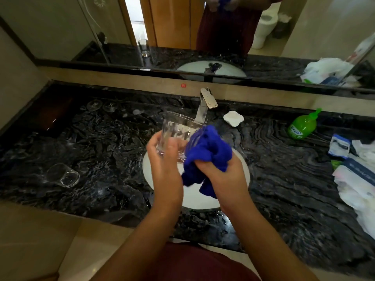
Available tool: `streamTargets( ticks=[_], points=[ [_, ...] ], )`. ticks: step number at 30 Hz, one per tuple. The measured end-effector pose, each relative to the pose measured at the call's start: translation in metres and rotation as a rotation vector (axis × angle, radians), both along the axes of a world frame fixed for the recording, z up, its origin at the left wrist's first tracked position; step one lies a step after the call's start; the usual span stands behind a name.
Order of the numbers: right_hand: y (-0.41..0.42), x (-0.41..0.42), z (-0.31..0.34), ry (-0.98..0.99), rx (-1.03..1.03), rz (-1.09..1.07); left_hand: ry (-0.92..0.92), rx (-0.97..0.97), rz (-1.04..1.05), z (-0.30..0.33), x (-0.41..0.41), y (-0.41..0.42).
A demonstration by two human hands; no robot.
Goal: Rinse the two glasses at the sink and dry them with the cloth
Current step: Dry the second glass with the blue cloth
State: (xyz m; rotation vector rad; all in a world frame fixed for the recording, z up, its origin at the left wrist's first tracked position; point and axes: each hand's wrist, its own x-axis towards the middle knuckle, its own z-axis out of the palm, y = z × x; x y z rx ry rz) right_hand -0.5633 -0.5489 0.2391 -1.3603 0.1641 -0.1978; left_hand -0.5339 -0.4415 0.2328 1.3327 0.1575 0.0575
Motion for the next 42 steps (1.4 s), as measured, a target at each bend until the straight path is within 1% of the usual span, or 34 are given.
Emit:
streamTargets(
  ticks=[2, 5, 7, 9, 13, 14, 17, 18, 20, 21, 22, 24, 25, 26, 27, 29, 30, 31, 32, 34, 38, 40, 41, 42],
  points=[
    [-0.002, -0.001, 0.003, 0.032, -0.011, 0.025, 0.041, -0.118, 0.01, -0.001, 0.013, 0.008],
    [-0.017, 0.008, 0.01, 0.114, 0.04, -0.109, 0.099, -0.257, -0.124, 0.006, 0.024, 0.022],
    [-0.034, 0.017, 0.019, 0.095, -0.076, -0.164, 0.162, -0.302, -0.247, 0.007, 0.021, 0.026],
    [-0.047, 0.024, 0.031, 0.051, -0.23, -0.067, 0.23, -0.358, -0.344, 0.005, 0.015, 0.026],
    [-0.05, 0.028, 0.041, 0.082, -0.369, 0.342, 0.298, -0.36, -0.431, 0.0, 0.014, 0.022],
    [-0.05, 0.026, 0.042, 0.071, -0.418, 0.373, 0.297, -0.358, -0.433, -0.001, 0.015, 0.023],
    [-0.051, 0.022, 0.044, -0.042, -0.597, 0.321, 0.319, -0.352, -0.392, -0.002, 0.021, 0.031],
    [-0.054, 0.022, 0.045, -0.051, -0.613, 0.319, 0.347, -0.336, -0.359, -0.002, 0.024, 0.035],
    [-0.062, 0.023, 0.048, -0.012, -0.575, 0.336, 0.392, -0.29, -0.319, -0.002, 0.027, 0.039],
    [-0.063, 0.023, 0.049, -0.001, -0.625, 0.335, 0.396, -0.255, -0.32, 0.0, 0.028, 0.038],
    [-0.062, 0.023, 0.048, -0.01, -0.762, 0.323, 0.392, -0.206, -0.326, 0.001, 0.028, 0.036],
    [-0.055, 0.025, 0.045, -0.068, -1.105, 0.303, 0.392, -0.08, -0.332, 0.003, 0.029, 0.029],
    [-0.051, 0.024, 0.046, -0.082, -1.205, 0.302, 0.4, -0.036, -0.336, 0.003, 0.028, 0.025],
    [-0.051, 0.024, 0.046, -0.07, -1.206, 0.333, 0.416, -0.027, -0.341, 0.002, 0.027, 0.023],
    [-0.054, 0.024, 0.047, -0.033, -1.102, 0.401, 0.437, -0.058, -0.348, 0.001, 0.027, 0.022],
    [-0.065, 0.02, 0.055, 0.077, -0.686, 0.606, 0.453, -0.177, -0.388, -0.001, 0.027, 0.025],
    [-0.069, 0.018, 0.058, 0.089, -0.527, 0.675, 0.444, -0.221, -0.414, -0.003, 0.028, 0.027],
    [-0.073, 0.017, 0.057, 0.065, -0.474, 0.702, 0.431, -0.251, -0.446, -0.004, 0.029, 0.028],
    [-0.075, 0.016, 0.054, 0.031, -0.488, 0.687, 0.411, -0.267, -0.48, -0.005, 0.029, 0.029],
    [-0.073, 0.017, 0.046, -0.025, -0.607, 0.56, 0.374, -0.27, -0.545, -0.004, 0.03, 0.028],
    [-0.055, 0.018, 0.03, -0.091, -0.829, 0.144, 0.347, -0.192, -0.602, -0.003, 0.029, 0.025],
    [-0.043, 0.016, 0.023, -0.099, -0.856, 0.027, 0.327, -0.167, -0.583, -0.003, 0.026, 0.018],
    [-0.04, 0.015, 0.021, -0.105, -0.845, 0.014, 0.321, -0.172, -0.553, -0.003, 0.025, 0.016],
    [-0.04, 0.013, 0.021, -0.106, -0.789, 0.054, 0.325, -0.185, -0.516, -0.004, 0.024, 0.016]
  ],
)
